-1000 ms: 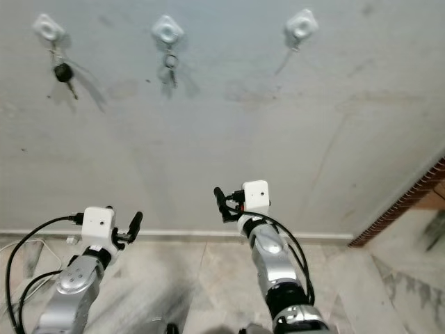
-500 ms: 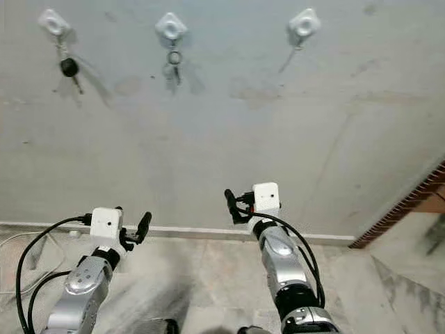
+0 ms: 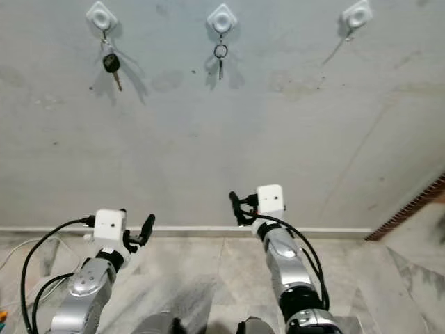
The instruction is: Hang keys on a hook
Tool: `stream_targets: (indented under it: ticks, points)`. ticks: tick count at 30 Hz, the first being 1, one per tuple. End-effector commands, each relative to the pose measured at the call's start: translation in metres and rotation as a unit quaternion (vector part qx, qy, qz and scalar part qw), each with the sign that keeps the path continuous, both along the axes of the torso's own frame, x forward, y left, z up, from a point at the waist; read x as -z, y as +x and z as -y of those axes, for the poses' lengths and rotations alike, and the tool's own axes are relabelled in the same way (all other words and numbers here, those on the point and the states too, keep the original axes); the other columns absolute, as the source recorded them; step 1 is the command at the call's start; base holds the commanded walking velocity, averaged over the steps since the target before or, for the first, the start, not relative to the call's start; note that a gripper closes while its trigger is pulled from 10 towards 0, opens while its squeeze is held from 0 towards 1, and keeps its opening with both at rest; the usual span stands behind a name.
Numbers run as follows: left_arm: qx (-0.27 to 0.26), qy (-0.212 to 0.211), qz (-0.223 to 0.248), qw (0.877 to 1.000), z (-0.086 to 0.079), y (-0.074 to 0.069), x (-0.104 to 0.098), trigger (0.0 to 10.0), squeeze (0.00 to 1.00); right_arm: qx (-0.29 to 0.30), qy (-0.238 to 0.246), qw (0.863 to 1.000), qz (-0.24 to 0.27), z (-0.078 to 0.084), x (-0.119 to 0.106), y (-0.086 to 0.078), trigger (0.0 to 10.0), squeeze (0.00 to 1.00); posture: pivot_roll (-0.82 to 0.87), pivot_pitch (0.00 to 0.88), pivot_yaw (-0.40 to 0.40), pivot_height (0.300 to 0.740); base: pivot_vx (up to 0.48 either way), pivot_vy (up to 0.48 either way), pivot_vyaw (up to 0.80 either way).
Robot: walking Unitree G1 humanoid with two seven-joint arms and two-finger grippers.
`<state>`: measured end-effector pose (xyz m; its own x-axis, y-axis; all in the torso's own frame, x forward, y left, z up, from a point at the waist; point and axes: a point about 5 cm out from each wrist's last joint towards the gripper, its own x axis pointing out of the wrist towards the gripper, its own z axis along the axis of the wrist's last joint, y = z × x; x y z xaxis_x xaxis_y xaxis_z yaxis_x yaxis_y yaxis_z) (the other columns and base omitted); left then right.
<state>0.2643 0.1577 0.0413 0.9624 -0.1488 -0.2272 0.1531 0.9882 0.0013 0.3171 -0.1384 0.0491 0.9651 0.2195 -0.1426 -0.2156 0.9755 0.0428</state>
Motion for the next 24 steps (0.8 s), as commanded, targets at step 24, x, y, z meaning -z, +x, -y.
stream_targets:
  ticks: [24]
  points:
    - [-0.019, 0.009, -0.121, 0.992, -0.014, -0.011, 0.058, 10.0, 0.00, 0.055, 0.010, 0.992, -0.116, 0.013, 0.039, -0.016, 10.0, 0.00, 0.03, 0.131, 0.009, 0.740, 0.000, 0.000, 0.00]
